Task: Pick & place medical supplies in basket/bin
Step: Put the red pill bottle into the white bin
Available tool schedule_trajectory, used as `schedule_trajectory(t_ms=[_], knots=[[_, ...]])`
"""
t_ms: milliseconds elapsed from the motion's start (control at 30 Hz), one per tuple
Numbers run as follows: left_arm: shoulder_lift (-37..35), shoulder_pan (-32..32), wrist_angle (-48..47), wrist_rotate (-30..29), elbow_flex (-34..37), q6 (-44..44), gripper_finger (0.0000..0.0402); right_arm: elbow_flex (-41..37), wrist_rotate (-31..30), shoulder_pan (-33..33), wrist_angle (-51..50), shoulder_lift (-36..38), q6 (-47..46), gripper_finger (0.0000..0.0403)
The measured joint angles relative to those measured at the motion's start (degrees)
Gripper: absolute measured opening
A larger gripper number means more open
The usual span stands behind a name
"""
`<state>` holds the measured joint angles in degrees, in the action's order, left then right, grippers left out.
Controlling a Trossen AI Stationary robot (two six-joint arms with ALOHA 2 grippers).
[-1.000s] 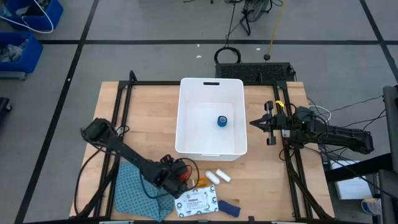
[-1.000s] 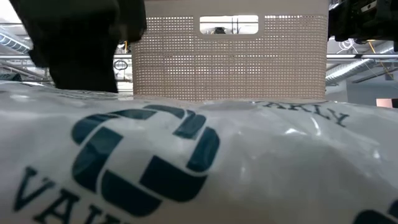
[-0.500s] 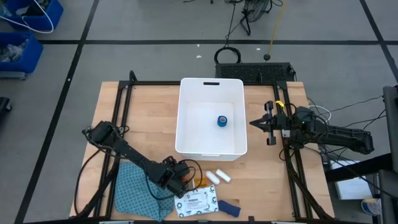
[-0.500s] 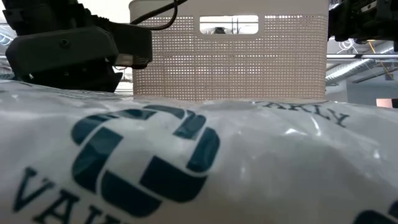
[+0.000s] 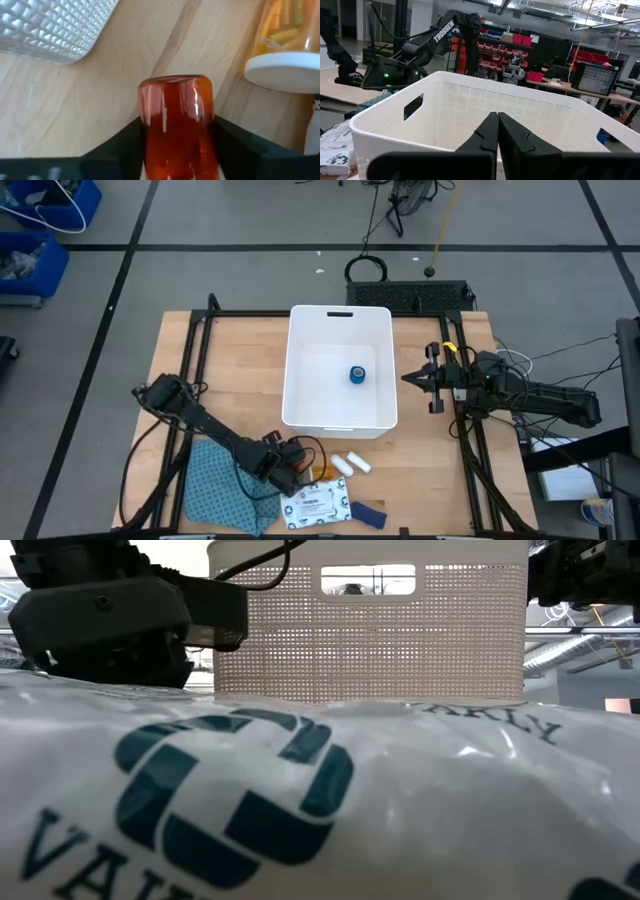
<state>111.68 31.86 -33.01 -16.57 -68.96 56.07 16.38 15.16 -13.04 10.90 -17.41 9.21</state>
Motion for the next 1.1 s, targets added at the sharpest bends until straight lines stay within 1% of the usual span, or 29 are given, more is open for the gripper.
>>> schedule_trajectory(t_ms=[67, 133, 267, 400, 533, 700, 1000, 1100], knots=[[-0.3, 0.0, -0.1, 0.2, 0.0, -0.9, 0.0167, 0.0, 0.0, 0.0, 0.0, 0.0, 0.0, 0.0000], [-0.9, 0.1, -0.5, 1.1, 0.1, -1.7, 0.0155, 0.0, 0.0, 0.0, 0.0, 0.0, 0.0, 0.0000], [-0.9, -0.1, -0.7, 1.6, 0.1, -2.9, 0.0158, 0.0, 0.0, 0.0, 0.0, 0.0, 0.0, 0.0000], [-1.0, -0.2, -1.2, 2.0, 0.1, -4.1, 0.0181, 0.0, 0.0, 0.0, 0.0, 0.0, 0.0, 0.0000], [-1.0, -0.5, -4.7, 2.4, -1.5, -5.0, 0.0181, 0.0, 0.0, 0.0, 0.0, 0.0, 0.0, 0.0000], [-1.0, -0.8, -12.8, 1.9, -7.4, -7.0, 0.0176, 0.0, 0.0, 0.0, 0.0, 0.0, 0.0, 0.0000], [-1.1, 0.5, -23.5, 0.9, -23.9, -15.7, 0.0176, 0.0, 0.0, 0.0, 0.0, 0.0, 0.0, 0.0000], [-1.1, 1.3, -26.6, -0.8, -28.5, -17.2, 0.0180, 0.0, 0.0, 0.0, 0.0, 0.0, 0.0, 0.0000]])
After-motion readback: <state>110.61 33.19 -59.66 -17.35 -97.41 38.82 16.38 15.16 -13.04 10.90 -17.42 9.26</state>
